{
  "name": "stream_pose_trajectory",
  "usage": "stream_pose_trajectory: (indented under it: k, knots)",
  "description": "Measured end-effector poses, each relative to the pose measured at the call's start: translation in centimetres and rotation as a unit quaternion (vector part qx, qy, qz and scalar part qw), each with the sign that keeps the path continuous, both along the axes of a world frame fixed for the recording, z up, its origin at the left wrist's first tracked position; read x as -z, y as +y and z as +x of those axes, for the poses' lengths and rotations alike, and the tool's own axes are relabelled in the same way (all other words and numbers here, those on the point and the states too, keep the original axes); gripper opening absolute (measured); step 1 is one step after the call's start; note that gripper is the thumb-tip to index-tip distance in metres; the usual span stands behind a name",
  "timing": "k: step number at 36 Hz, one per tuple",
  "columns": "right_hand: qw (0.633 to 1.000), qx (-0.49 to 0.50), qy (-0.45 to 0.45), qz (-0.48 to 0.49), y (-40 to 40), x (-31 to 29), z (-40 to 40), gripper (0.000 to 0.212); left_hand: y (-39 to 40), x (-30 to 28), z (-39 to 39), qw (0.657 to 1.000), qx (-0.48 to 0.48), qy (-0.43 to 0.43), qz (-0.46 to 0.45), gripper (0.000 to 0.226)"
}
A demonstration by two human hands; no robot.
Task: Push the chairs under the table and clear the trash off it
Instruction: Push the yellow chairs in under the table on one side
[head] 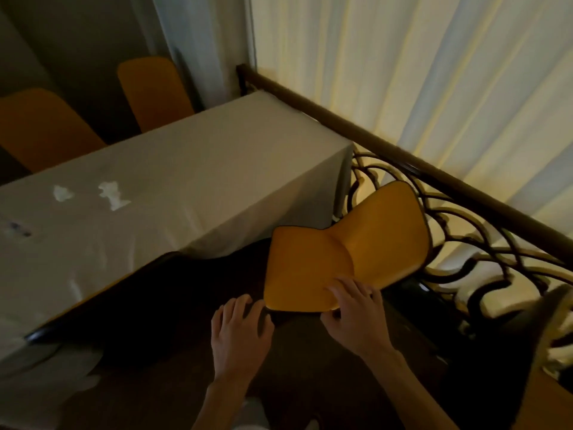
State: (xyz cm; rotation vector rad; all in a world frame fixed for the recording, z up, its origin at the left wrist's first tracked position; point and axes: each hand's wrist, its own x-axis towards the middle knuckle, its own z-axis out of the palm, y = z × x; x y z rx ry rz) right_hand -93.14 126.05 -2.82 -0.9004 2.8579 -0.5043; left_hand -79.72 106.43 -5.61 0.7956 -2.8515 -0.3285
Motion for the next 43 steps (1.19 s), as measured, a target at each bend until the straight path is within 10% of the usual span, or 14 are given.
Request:
stream_pose_trajectory:
  k: [20, 43]
  knots:
    - [0.995, 0.091, -0.031, 0.03, 8.1, 0.5, -21.0, 0.048, 5.4, 2.4, -22.9, 0.996, 0.035, -0.054, 0.058, 0.041]
    - [0.98, -0.199, -0.007, 0.023, 2.4, 1.5, -47.1, 0.05, 8.7, -0.5, -41.2, 0.984, -0.126, -0.064, 0.112, 0.037]
